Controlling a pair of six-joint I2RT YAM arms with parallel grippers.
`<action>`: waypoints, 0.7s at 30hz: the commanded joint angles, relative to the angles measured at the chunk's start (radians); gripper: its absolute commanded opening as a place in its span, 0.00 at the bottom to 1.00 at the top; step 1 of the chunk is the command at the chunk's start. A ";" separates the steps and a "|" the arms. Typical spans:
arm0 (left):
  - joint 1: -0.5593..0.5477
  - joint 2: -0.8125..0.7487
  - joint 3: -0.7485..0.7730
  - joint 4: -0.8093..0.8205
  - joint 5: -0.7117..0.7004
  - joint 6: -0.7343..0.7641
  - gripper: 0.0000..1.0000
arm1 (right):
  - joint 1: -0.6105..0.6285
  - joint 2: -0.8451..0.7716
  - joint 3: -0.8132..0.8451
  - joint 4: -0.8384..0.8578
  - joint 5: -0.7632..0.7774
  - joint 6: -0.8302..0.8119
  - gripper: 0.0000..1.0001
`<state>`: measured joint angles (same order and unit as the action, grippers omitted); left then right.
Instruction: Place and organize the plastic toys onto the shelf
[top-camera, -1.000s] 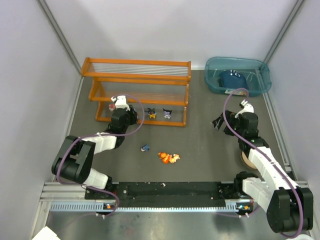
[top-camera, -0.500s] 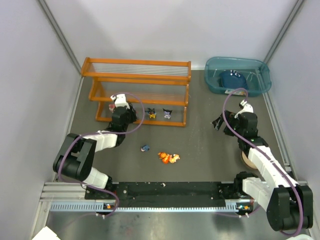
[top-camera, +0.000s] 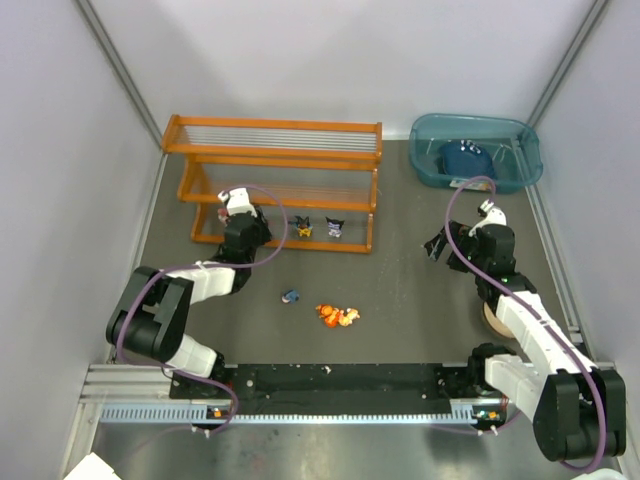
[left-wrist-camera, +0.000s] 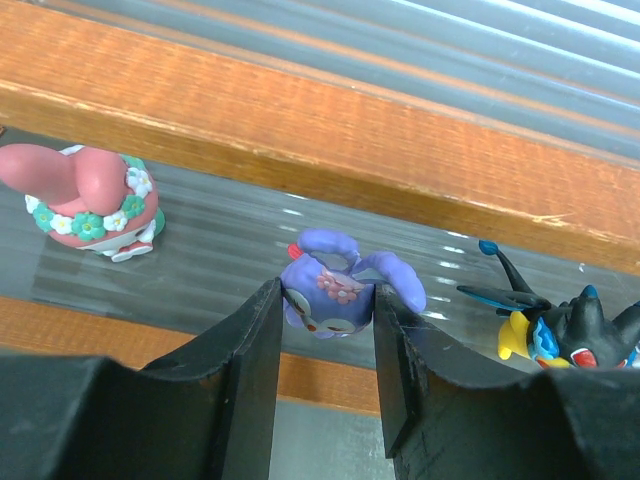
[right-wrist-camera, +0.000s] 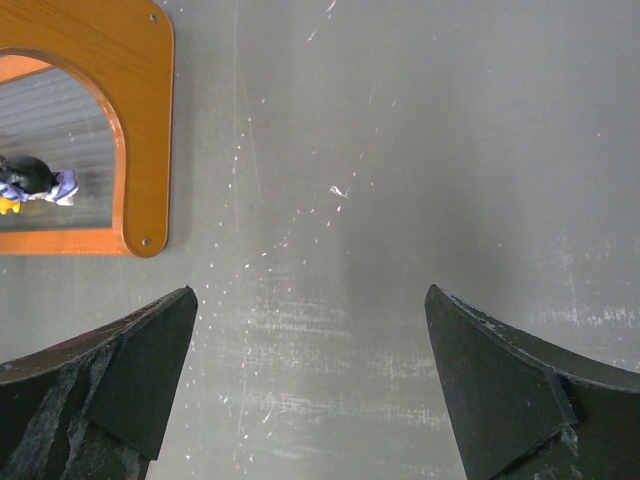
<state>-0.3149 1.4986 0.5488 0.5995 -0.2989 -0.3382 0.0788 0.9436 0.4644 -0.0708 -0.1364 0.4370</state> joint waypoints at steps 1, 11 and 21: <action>-0.006 0.011 0.030 0.049 -0.013 0.002 0.00 | 0.009 -0.003 0.008 0.035 -0.002 -0.017 0.99; -0.007 0.037 0.071 0.000 -0.031 -0.001 0.00 | 0.010 -0.012 0.006 0.035 -0.005 -0.015 0.99; -0.015 0.046 0.091 -0.038 -0.037 -0.007 0.00 | 0.010 -0.012 0.005 0.039 -0.009 -0.014 0.99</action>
<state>-0.3241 1.5475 0.6079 0.5446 -0.3199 -0.3382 0.0788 0.9436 0.4644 -0.0708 -0.1368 0.4374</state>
